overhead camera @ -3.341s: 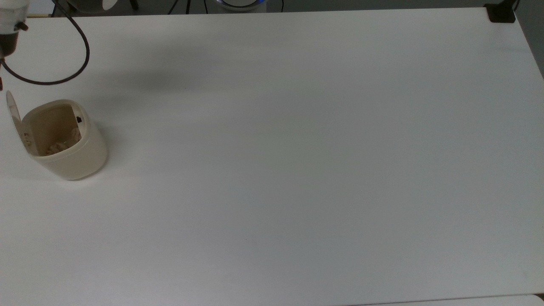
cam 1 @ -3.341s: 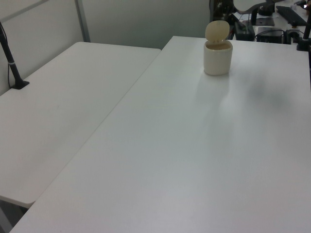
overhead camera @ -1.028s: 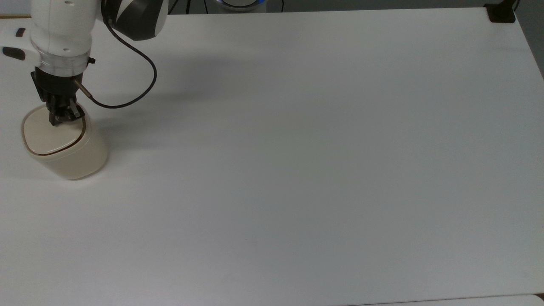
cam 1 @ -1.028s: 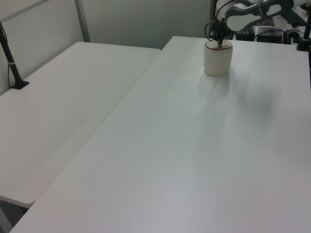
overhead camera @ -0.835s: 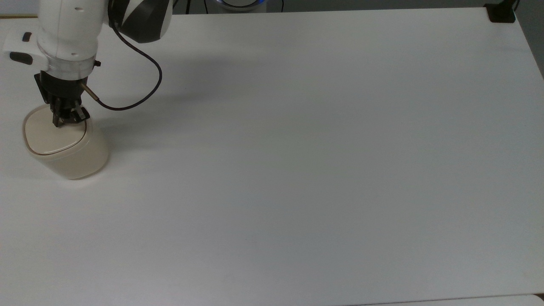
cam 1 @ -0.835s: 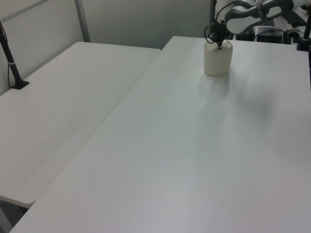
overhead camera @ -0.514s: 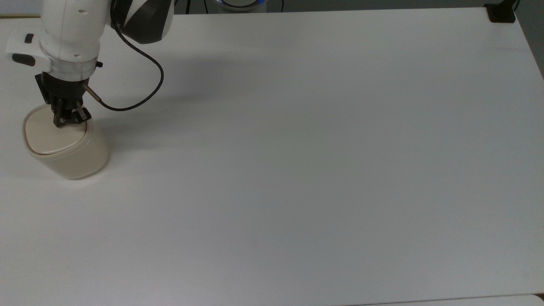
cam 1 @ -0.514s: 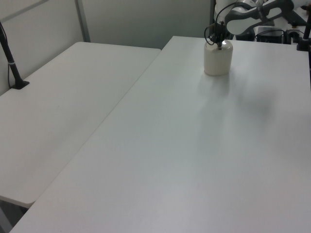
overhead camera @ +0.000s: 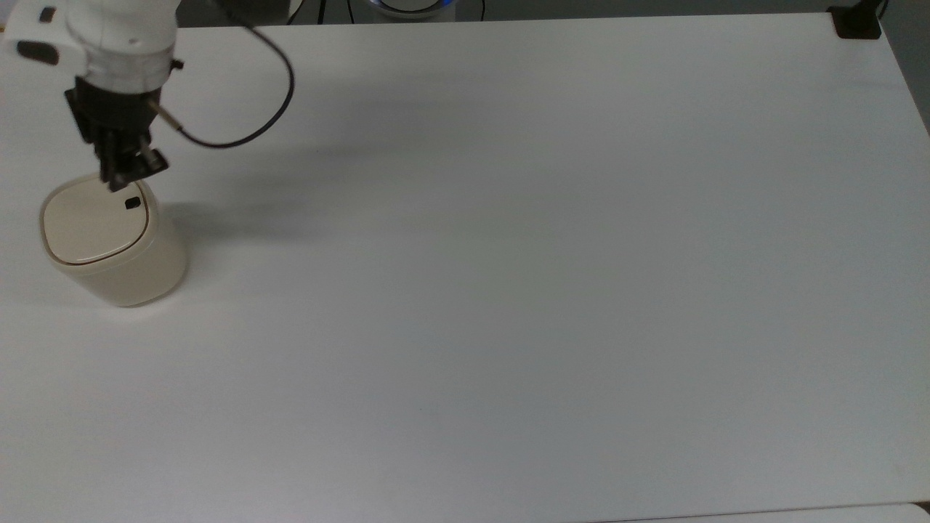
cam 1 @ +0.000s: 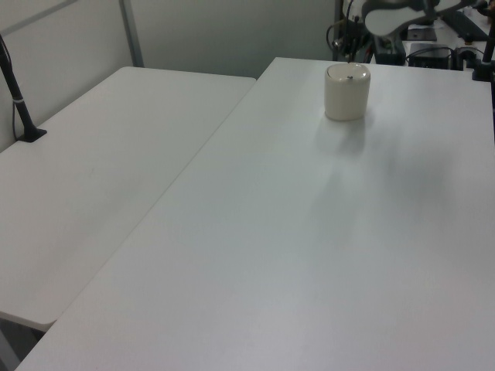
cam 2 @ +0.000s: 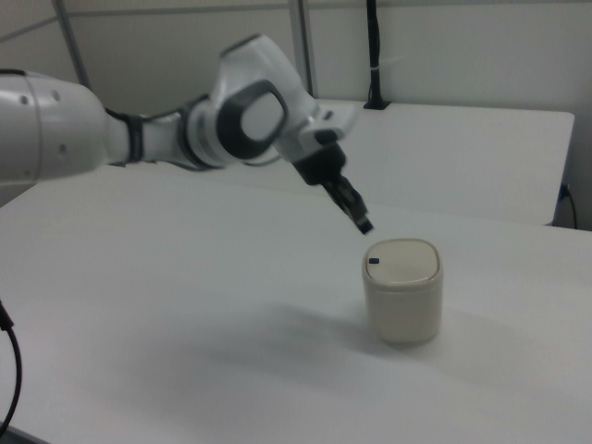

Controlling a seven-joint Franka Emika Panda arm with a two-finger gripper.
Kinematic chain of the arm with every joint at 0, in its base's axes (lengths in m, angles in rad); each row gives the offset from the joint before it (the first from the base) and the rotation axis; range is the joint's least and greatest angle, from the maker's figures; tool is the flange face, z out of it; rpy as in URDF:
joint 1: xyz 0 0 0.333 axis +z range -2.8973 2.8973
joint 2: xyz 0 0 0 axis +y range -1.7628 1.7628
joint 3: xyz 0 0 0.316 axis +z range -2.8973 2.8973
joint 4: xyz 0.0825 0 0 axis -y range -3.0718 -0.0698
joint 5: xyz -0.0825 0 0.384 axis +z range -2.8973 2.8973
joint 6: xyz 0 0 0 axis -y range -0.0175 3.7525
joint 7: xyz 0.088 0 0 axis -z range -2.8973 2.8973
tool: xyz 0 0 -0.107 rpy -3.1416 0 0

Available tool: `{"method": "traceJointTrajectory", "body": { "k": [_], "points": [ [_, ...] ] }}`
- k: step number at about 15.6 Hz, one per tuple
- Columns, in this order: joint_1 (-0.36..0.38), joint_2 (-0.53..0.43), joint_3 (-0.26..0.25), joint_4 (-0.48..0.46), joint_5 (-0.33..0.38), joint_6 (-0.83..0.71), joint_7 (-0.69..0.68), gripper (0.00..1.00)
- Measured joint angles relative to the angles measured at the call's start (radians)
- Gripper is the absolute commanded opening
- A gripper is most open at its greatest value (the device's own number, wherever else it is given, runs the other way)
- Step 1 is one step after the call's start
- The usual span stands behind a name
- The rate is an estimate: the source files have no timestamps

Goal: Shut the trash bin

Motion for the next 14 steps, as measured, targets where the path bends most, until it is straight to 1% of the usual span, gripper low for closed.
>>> {"method": "traceJointTrajectory", "body": {
  "k": [1,3,4,6,8,9,10,12,14],
  "points": [
    [0.005,-0.033,0.030,0.000,0.011,-0.053,-0.002,1.00],
    [0.028,-0.095,0.097,-0.002,0.033,-0.178,-0.033,1.00],
    [0.042,-0.121,0.130,-0.003,0.055,-0.244,-0.071,1.00],
    [0.063,-0.166,0.181,-0.005,0.131,-0.355,-0.181,1.00],
    [0.070,-0.206,0.200,-0.006,0.243,-0.442,-0.329,1.00],
    [0.070,-0.225,0.200,-0.006,0.289,-0.486,-0.402,1.00],
    [0.068,-0.243,0.200,-0.006,0.316,-0.529,-0.462,1.00],
    [0.066,-0.267,0.200,-0.005,0.335,-0.581,-0.526,1.00],
    [0.067,-0.273,0.200,-0.005,0.338,-0.585,-0.540,1.00]
  ]
}}
